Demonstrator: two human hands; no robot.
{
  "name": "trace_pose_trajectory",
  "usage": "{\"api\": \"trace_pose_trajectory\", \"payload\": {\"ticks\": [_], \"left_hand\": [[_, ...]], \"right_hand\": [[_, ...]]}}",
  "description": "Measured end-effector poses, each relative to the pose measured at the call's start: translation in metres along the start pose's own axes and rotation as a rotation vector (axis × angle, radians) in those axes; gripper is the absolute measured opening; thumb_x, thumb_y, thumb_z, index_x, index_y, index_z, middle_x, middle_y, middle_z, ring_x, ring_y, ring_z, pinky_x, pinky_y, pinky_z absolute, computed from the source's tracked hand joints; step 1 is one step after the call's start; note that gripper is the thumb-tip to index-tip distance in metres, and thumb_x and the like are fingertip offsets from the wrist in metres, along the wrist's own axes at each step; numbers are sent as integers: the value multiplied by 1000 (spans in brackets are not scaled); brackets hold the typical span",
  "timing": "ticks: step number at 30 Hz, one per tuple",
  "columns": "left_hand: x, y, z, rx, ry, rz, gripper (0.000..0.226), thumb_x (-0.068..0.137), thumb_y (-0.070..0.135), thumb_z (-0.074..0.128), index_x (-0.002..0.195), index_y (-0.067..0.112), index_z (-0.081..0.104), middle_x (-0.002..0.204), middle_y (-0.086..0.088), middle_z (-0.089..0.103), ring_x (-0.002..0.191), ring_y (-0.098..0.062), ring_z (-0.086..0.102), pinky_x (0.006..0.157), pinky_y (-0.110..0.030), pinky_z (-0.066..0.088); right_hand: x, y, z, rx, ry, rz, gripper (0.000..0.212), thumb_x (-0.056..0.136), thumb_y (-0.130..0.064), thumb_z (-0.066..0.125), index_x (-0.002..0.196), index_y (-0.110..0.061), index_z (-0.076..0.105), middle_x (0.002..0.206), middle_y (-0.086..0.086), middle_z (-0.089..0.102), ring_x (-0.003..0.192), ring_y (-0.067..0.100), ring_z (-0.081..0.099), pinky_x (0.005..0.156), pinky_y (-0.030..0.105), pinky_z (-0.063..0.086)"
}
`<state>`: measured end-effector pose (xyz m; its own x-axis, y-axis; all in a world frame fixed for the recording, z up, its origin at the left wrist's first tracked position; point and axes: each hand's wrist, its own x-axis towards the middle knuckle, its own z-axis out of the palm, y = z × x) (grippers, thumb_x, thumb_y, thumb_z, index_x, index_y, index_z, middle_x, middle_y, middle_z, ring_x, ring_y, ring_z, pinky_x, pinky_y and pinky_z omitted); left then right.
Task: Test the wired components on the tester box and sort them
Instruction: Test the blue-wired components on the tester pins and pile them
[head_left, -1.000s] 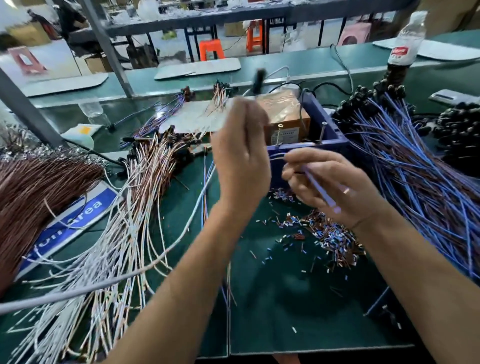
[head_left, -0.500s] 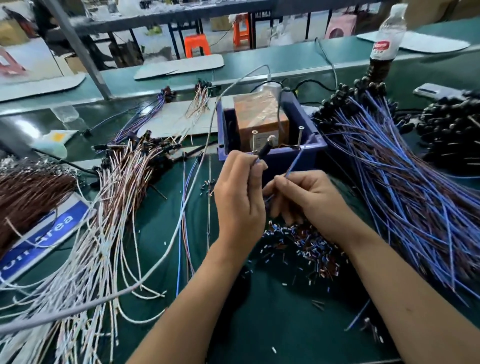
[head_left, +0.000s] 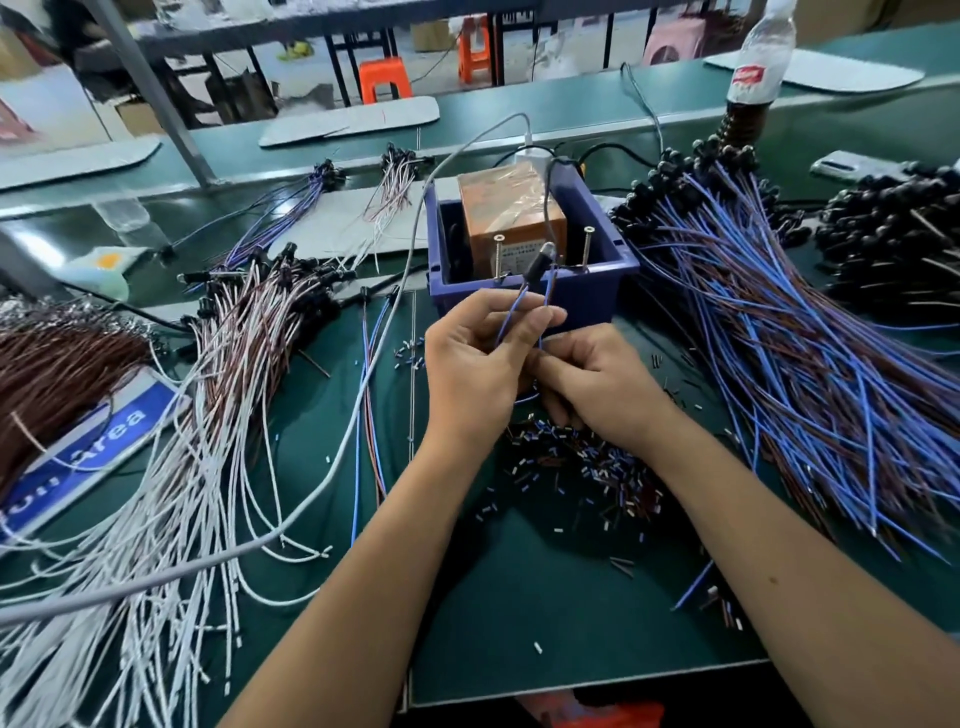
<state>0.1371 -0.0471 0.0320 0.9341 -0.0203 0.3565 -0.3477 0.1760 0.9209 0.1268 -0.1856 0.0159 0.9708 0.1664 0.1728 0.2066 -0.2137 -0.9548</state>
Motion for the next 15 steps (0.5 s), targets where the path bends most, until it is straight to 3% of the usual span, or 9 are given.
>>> {"api": "trace_pose_trajectory", "payload": {"ticks": [4, 7, 9, 12, 15], "left_hand": [[0, 5, -1, -110, -6, -118, 8, 93, 2, 73, 89, 9, 74, 82, -10, 77, 68, -21, 72, 61, -34, 61], [1, 6, -4, -180, -26, -182, 13, 92, 4, 74, 84, 13, 75, 74, -5, 73, 55, -11, 62, 50, -19, 50], [2, 6, -6, -146, -49, -196, 14, 91, 8, 75, 82, 18, 76, 74, -4, 72, 48, -13, 48, 43, -16, 36], [2, 4, -6, -112, -99, -228, 9, 89, 15, 75, 82, 20, 76, 75, -4, 71, 53, -22, 39, 46, -21, 28], [1, 0, -4, -90, -142, -259, 11, 88, 17, 73, 79, 22, 76, 71, -1, 68, 44, -12, 35, 42, -18, 25]], "right_hand": [[-4, -2, -6, 50, -65, -52, 37, 100, -35, 61, 72, -14, 71, 49, 4, 57, 42, 12, 46, 44, 20, 36], [-2, -2, -9, 155, 28, -107, 41, 101, -43, 56, 83, -10, 73, 55, 8, 61, 41, 16, 46, 42, 20, 35], [1, -2, -13, 217, 129, -144, 38, 103, -40, 55, 91, -9, 73, 61, 8, 61, 41, 17, 44, 41, 20, 33], [2, -3, -18, 334, 232, -165, 29, 101, -35, 60, 98, -11, 74, 67, 8, 61, 42, 16, 44, 40, 20, 34], [3, -5, -20, 374, 281, -180, 17, 98, -30, 67, 96, -16, 76, 68, 7, 62, 43, 16, 44, 40, 21, 33]]}}
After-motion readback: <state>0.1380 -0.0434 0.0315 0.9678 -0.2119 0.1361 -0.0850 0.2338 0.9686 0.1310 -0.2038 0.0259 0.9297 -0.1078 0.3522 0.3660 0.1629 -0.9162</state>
